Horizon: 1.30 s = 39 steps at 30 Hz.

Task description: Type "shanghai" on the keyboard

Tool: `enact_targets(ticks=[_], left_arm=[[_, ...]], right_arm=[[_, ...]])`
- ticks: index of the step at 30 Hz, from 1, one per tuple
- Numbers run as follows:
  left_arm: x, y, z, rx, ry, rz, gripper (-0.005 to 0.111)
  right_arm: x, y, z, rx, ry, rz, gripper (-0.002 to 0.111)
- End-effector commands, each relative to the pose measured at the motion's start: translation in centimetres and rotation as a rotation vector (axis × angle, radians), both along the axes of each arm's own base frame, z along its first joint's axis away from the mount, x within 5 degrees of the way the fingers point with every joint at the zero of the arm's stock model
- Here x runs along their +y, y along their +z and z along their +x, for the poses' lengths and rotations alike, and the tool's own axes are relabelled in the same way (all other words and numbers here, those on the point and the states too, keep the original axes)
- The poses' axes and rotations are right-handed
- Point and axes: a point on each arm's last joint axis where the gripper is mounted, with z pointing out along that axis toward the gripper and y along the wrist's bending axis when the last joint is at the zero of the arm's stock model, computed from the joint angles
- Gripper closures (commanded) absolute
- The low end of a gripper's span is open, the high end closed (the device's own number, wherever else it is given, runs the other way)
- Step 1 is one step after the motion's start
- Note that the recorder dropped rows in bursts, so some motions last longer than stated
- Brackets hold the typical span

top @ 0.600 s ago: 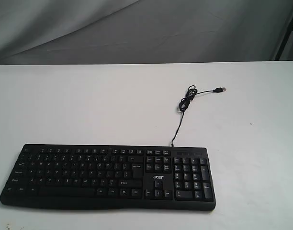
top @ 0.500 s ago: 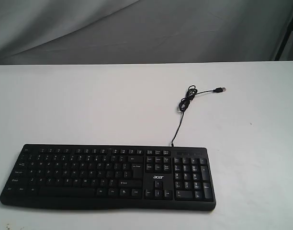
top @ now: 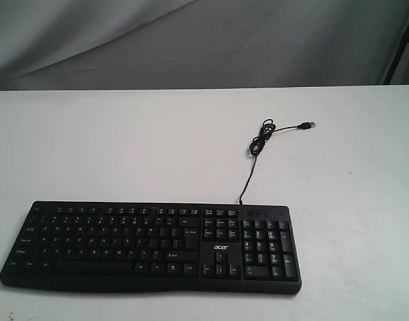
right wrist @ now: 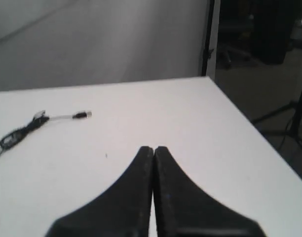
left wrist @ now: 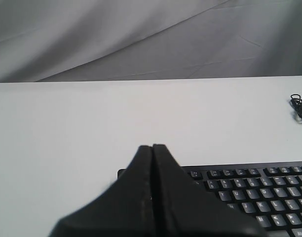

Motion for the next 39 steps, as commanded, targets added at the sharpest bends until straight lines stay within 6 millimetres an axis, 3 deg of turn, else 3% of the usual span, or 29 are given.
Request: enact_targets(ticks=[1, 8, 12, 16, 19, 24, 28, 34, 39], left_arm=[[0.0, 0.0, 0.0, -0.003, 0.003, -0.012, 0.107], [0.0, 0.0, 0.0, -0.003, 0.003, -0.012, 0.107], [0.0, 0.0, 0.0, -0.003, 0.003, -0.012, 0.107], [0.0, 0.0, 0.0, -0.003, 0.003, -0.012, 0.107], [0.0, 0.0, 0.0, -0.003, 0.003, -0.012, 0.107], [0.0, 0.0, 0.0, -0.003, 0.003, -0.012, 0.107], [0.0, 0.0, 0.0, -0.003, 0.003, -0.012, 0.107], [0.0, 0.0, 0.0, -0.003, 0.003, -0.012, 0.107], [0.0, 0.0, 0.0, -0.003, 0.003, -0.012, 0.107]], right_arm=[[0.0, 1.8, 0.1, -0.21, -0.007, -0.018, 0.108], [0.0, 2.5, 0.0, -0.281, -0.008, -0.021, 0.108], [0.0, 4.4, -0.4, -0.496, -0.009, -0.028, 0.108], [-0.5, 5.4, -0.8, -0.635, -0.008, 0.353, 0.108], [-0.4, 5.4, -0.9, -0.638, 0.021, 0.479, 0.108], [0.5, 7.1, -0.7, -0.519, 0.104, 0.408, 0.108], [1.3, 9.6, 0.7, -0.432, 0.192, 0.384, 0.108], [4.6, 13.0, 4.7, -0.317, 0.477, 0.084, 0.108], [8.0, 13.9, 9.3, -0.179, 0.667, -0.171, 0.108]])
